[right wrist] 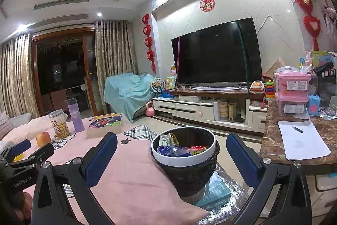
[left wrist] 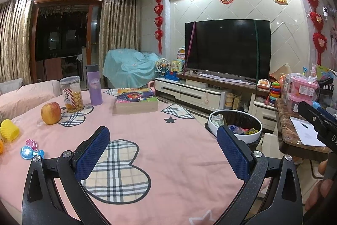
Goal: Collect trash
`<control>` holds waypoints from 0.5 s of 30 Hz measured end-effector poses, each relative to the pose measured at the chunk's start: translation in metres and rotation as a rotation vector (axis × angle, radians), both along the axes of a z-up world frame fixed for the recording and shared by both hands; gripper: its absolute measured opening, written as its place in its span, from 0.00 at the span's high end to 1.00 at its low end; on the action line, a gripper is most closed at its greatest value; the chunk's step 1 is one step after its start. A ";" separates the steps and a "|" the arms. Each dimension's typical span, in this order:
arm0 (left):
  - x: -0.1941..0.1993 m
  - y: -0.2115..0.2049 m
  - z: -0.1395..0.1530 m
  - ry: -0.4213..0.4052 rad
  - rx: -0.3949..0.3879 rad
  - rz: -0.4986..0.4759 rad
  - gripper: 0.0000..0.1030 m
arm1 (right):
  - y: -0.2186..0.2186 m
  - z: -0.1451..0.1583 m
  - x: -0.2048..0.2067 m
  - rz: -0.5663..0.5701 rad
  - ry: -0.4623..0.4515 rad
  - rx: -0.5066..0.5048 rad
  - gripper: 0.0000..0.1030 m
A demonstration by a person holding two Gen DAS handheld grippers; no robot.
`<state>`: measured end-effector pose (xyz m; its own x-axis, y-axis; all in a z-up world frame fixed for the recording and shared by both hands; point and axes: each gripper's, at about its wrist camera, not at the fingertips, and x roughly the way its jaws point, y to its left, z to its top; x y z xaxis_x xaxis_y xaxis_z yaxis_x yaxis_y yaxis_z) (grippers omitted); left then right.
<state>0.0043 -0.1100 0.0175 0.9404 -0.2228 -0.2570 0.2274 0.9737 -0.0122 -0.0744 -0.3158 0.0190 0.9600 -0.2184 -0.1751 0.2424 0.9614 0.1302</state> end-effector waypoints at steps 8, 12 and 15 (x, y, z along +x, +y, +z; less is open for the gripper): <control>0.000 -0.001 -0.002 0.005 -0.001 -0.001 0.00 | 0.000 0.000 -0.001 0.003 -0.001 0.006 0.00; 0.000 0.000 -0.001 0.002 -0.002 -0.003 0.00 | 0.000 0.001 -0.002 0.007 0.000 0.009 0.00; 0.000 0.000 -0.002 0.001 0.000 -0.005 0.00 | 0.000 0.001 -0.002 0.007 -0.001 0.008 0.00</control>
